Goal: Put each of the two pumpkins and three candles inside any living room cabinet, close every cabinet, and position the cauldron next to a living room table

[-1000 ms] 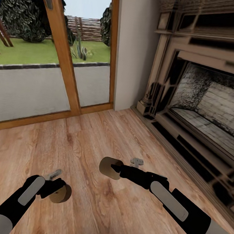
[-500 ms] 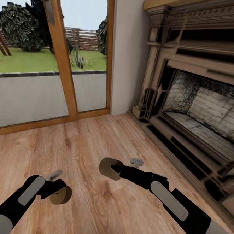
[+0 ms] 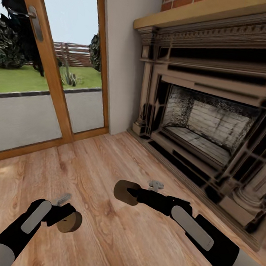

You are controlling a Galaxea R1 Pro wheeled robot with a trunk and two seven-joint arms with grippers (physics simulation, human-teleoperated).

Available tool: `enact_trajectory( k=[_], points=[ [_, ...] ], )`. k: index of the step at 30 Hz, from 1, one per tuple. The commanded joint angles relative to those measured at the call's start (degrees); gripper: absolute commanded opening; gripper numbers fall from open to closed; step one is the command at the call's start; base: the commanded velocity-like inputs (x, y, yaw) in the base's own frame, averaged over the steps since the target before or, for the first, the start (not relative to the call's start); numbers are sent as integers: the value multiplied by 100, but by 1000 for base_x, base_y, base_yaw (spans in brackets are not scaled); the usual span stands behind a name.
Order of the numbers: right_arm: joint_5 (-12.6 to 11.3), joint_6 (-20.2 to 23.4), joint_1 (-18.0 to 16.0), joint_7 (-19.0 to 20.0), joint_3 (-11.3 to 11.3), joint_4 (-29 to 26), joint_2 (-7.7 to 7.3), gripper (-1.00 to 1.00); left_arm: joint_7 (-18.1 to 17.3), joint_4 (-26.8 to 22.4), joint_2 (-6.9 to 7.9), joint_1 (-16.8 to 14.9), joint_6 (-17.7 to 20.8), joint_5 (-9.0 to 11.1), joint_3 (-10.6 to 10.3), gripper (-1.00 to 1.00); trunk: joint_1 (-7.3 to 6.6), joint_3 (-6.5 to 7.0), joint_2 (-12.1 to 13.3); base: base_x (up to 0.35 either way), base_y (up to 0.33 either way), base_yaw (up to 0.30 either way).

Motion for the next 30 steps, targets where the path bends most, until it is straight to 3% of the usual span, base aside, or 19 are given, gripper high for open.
enact_trajectory(
  k=[1, 7, 14, 19, 28, 30],
  points=[
    [-70, -6, -9, -52, 12, -4, -3, -100, 57, -12, 5, -1, -1, 58, -24, -100, -7, 20, -1, -342, 0, -283],
    [-97, -6, -8, -52, 12, 11, -8, -100, 57, -14, -2, -1, 0, 53, -32, -100, -22, 171, 7, -345, 0, -283],
    [-99, -6, -9, -47, 12, 35, -9, -100, 60, -20, -5, -1, 1, 53, -32, -100, -22, 195, 7, -346, 0, -280],
    [-105, -8, -9, -43, 12, 54, -8, -100, 74, -289, 5, -1, 6, 53, -35, -100, -22, 213, 7, -319, -33, -278],
    [-322, 16, -8, -41, 12, 80, -9, -100, 83, -382, 8, -1, 7, 53, -49, -100, -46, 445, 19, -39, -10, -277],
    [-338, 68, -8, -44, -74, 96, -9, -100, 84, -382, 8, -1, 7, 53, -49, -100, -51, 491, 22, -1, 0, -258]
  ],
)
